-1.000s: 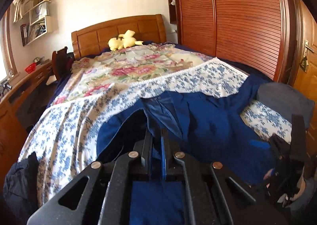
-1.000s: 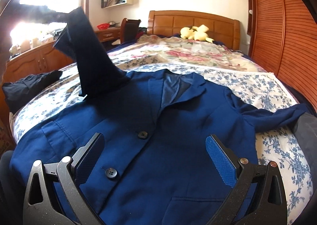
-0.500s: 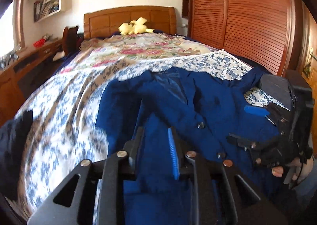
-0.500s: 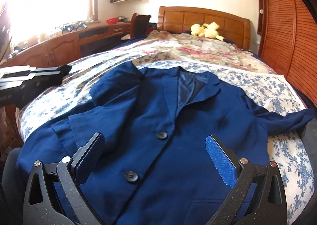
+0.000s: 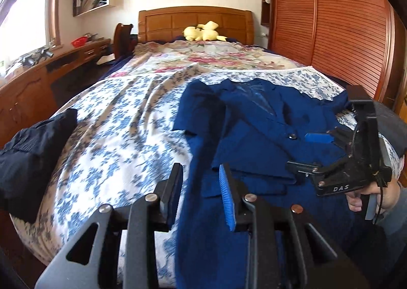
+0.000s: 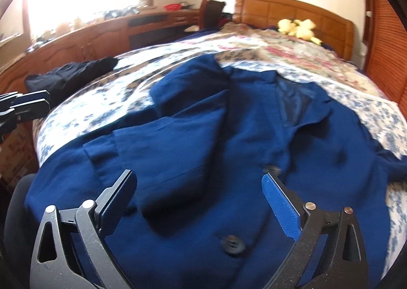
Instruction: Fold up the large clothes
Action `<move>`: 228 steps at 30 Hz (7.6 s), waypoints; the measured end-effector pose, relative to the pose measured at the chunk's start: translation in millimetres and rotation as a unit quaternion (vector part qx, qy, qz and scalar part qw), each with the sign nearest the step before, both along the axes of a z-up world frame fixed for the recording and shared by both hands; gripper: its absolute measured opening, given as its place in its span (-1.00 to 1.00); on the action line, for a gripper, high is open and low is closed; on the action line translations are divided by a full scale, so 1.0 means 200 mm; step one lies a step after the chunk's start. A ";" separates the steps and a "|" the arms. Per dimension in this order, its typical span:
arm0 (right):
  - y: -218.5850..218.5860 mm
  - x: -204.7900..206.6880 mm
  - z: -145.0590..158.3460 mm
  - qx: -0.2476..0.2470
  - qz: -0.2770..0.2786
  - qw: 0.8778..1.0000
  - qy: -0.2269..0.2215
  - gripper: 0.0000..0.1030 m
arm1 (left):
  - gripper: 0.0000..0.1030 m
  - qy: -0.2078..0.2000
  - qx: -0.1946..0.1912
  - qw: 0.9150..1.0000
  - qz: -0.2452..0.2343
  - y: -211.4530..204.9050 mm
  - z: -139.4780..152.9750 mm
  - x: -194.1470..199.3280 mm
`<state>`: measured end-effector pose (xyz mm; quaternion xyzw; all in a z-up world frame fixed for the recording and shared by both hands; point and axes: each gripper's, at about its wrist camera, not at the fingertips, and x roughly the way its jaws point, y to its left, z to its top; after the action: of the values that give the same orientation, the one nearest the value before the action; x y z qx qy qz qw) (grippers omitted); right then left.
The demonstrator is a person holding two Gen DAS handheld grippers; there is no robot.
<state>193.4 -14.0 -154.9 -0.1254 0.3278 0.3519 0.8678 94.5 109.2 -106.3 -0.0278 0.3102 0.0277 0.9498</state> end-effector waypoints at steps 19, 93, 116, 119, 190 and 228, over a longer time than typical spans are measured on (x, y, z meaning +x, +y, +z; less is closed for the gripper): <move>0.18 -0.02 -0.13 -0.058 0.068 0.996 0.029 -0.57 | -0.44 0.008 -0.005 1.000 0.012 0.09 -0.05 -0.12; -0.62 -0.10 0.12 -0.011 -0.135 0.991 -0.015 0.04 | -0.43 -0.054 -0.024 0.993 -0.100 -0.38 -0.21 0.73; -0.60 0.00 0.16 -0.047 -0.093 0.994 0.015 -0.96 | -0.43 -0.060 -0.017 0.992 -0.105 -0.39 -0.21 0.72; -0.69 0.07 0.30 -0.047 -0.130 0.990 -0.013 -0.96 | -0.43 -0.061 -0.020 0.992 -0.105 -0.39 -0.21 0.72; -0.90 0.71 0.14 -0.071 -0.182 0.979 0.050 -0.90 | -0.42 -0.066 -0.015 0.990 -0.123 -0.42 -0.21 0.71; -1.64 1.25 -0.15 -0.052 -0.408 0.903 0.126 0.27 | -0.42 -0.062 -0.016 0.990 -0.125 -0.43 -0.22 0.72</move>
<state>442.5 -341.6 -184.8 0.0197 0.4742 -0.0373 0.8794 238.1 23.6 -149.5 -0.0057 0.2518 -0.0981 0.9628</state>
